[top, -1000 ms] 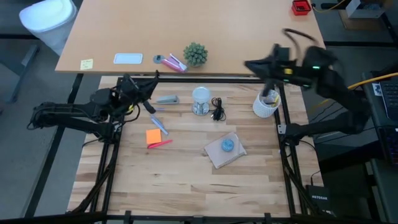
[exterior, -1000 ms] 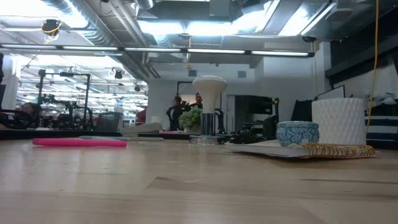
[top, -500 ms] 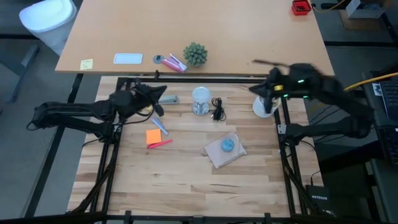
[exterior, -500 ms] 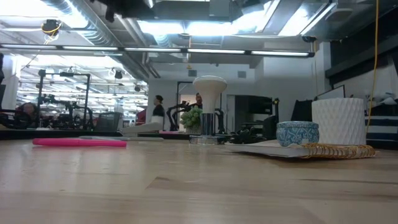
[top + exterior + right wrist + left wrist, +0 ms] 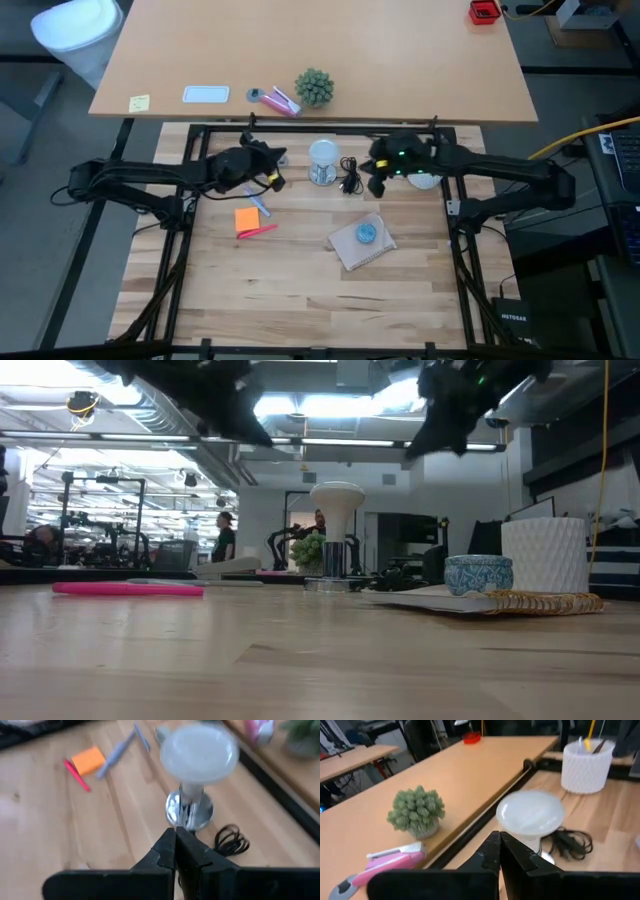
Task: Screw lightbulb
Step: Remove the lightbulb from the lamp
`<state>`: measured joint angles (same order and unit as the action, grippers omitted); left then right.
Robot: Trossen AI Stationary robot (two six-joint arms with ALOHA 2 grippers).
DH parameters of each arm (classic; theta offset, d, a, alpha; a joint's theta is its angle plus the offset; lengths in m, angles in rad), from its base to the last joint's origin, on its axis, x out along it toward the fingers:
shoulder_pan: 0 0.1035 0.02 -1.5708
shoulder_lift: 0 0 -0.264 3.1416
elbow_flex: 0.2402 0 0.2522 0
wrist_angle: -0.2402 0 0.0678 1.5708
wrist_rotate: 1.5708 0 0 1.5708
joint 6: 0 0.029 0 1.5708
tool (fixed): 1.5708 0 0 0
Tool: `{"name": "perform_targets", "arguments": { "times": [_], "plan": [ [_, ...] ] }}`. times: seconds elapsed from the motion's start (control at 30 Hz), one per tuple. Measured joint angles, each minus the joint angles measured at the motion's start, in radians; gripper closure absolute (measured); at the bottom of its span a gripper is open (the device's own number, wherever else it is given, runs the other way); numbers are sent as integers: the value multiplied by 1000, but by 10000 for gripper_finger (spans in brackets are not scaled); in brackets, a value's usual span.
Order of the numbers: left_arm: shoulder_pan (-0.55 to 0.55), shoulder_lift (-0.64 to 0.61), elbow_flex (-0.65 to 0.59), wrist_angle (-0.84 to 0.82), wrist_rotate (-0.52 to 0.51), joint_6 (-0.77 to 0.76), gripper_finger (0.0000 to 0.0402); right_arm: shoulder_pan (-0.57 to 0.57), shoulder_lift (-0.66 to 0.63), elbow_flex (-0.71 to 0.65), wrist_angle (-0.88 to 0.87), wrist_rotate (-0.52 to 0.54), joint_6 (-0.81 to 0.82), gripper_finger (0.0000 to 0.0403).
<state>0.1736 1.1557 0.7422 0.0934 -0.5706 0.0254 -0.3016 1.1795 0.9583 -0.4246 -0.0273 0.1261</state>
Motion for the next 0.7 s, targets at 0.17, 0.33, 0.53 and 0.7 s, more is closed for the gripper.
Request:
{"name": "perform_targets", "arguments": {
  "times": [0.17, 0.33, 0.53, 0.7],
  "plan": [
    [38, 59, 0, 2, 14, -3, 402, 0, 138, -1, 11, -3, 0, 391],
    [75, 98, 0, 9, 69, -18, 401, 0, 264, -1, 19, -5, 0, 391],
    [119, 104, 0, 30, 145, -26, 402, 0, 331, -2, 11, -11, -33, 391],
    [139, 104, 0, 30, 153, -41, 401, 0, 328, 3, 4, -11, -56, 391]
  ]
}}
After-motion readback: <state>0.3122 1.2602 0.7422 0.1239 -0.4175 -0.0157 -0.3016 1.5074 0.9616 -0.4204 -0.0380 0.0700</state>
